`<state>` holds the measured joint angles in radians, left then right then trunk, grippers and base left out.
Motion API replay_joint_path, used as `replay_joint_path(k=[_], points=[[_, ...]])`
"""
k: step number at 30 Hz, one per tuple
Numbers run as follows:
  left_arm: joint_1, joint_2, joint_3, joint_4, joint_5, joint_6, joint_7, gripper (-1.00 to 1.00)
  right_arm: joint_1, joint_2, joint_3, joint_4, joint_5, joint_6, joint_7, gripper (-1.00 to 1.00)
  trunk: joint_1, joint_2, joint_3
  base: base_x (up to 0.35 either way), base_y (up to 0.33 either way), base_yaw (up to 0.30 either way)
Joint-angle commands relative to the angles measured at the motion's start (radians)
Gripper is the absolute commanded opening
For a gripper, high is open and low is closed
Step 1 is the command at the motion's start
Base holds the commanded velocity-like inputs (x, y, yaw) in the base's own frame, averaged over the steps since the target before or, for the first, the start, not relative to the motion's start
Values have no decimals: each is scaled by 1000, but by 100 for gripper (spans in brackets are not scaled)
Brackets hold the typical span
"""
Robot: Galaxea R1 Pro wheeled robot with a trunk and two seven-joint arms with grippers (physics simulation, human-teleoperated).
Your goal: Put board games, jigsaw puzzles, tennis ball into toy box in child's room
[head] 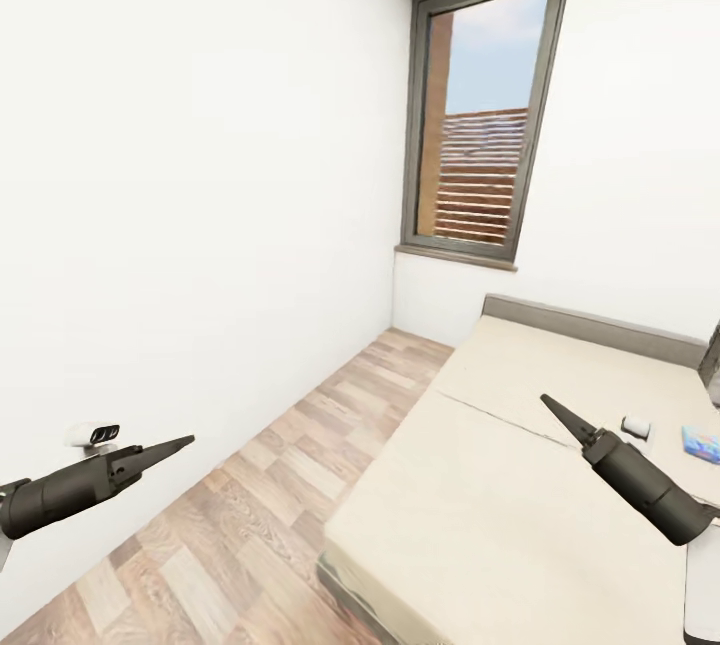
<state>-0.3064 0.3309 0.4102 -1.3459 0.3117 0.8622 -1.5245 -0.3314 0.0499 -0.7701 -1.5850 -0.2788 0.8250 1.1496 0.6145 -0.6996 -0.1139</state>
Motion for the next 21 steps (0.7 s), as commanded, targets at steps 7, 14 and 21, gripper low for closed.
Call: replay_joint_path(k=[7, 14, 21], points=[[0, 0, 0, -1, 0, 10, -3, 100, -1, 1, -1, 0, -2, 5, 1, 100, 0, -1, 3, -19, -295, -280], [0, 0, -1, -1, 0, 11, -3, 100, -1, 1, 0, 0, -3, 5, 0, 100, 0, -1, 7, -127, -282, -280], [0, -1, -1, -1, 0, 11, -3, 100, -1, 1, 0, 0, 2, 4, -1, 100, 0, -1, 12, -144, -253, -280]])
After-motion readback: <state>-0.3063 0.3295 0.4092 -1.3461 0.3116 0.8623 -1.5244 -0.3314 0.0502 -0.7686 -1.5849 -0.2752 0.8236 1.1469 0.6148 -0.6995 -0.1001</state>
